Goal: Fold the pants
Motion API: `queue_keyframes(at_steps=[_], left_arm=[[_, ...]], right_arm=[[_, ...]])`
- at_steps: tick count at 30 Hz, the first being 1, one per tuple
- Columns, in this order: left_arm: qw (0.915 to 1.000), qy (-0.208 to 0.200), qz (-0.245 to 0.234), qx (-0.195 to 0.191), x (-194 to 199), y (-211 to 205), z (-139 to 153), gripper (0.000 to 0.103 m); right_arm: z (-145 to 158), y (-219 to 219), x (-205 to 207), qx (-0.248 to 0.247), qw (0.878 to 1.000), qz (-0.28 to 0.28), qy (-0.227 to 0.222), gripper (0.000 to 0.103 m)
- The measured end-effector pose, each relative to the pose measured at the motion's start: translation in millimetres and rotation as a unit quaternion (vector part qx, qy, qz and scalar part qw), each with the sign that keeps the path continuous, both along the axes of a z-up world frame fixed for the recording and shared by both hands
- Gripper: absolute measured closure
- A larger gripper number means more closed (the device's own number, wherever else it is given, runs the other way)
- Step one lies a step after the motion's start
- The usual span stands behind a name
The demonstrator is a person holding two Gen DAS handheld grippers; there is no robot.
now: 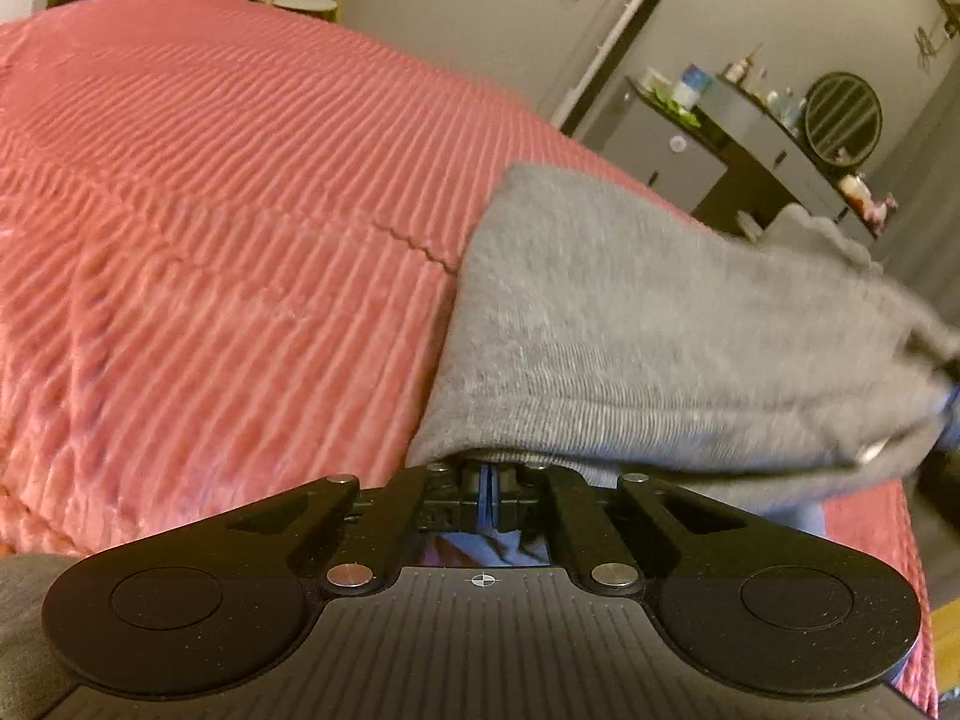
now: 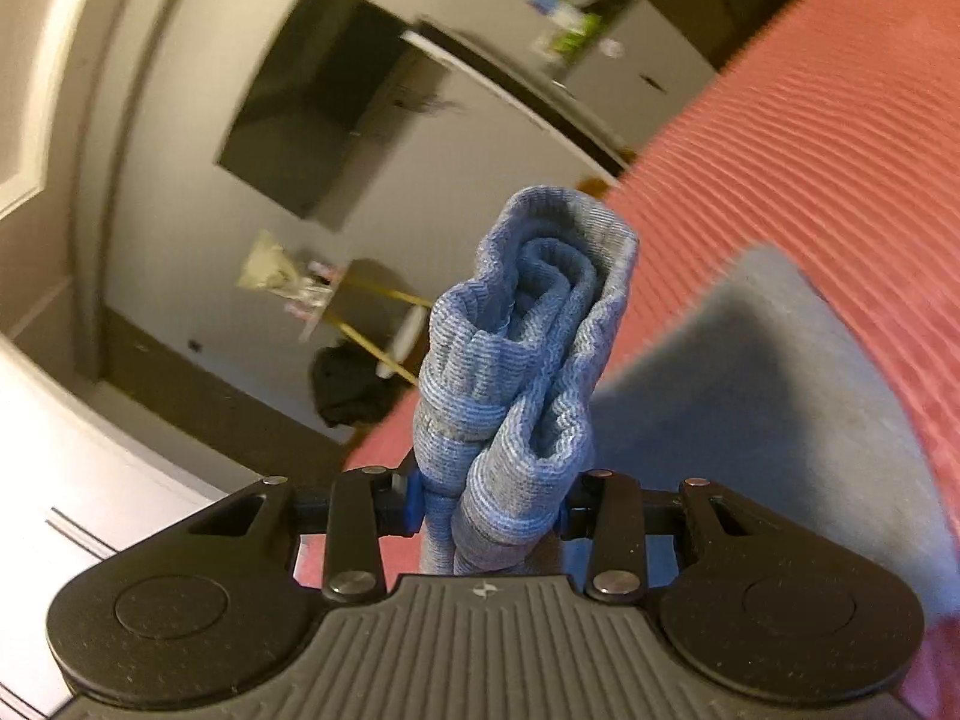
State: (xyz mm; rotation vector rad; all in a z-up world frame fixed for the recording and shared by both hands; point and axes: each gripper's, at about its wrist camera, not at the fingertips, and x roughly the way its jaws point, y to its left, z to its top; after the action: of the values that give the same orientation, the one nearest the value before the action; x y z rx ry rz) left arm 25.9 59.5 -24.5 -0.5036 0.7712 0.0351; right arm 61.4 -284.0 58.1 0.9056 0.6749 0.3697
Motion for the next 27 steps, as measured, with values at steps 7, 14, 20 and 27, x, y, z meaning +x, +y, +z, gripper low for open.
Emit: queue_keyframes(at_steps=[7, 14, 20, 27], left_arm=[[0.9988, 0.014, -0.04, -0.022, -4, 1, 0, 0.068], [0.9948, -0.028, -0.077, -0.061, -15, 7, 12, 0.051], [0.9888, -0.072, -0.092, -0.092, -25, 20, 27, 0.03], [0.9897, -0.107, -0.018, -0.094, -22, 33, 29, 0.025]], right_arm=[[-81, -34, 0, 0.012, 0.99, -0.041, 0.137, 0.048], [-108, -66, 6, 0.116, 0.981, -0.049, 0.147, 0.024], [-129, -75, 20, 0.146, 0.976, -0.02, 0.158, 0.013], [-126, -58, 24, 0.101, 0.984, -0.027, 0.143, 0.061]])
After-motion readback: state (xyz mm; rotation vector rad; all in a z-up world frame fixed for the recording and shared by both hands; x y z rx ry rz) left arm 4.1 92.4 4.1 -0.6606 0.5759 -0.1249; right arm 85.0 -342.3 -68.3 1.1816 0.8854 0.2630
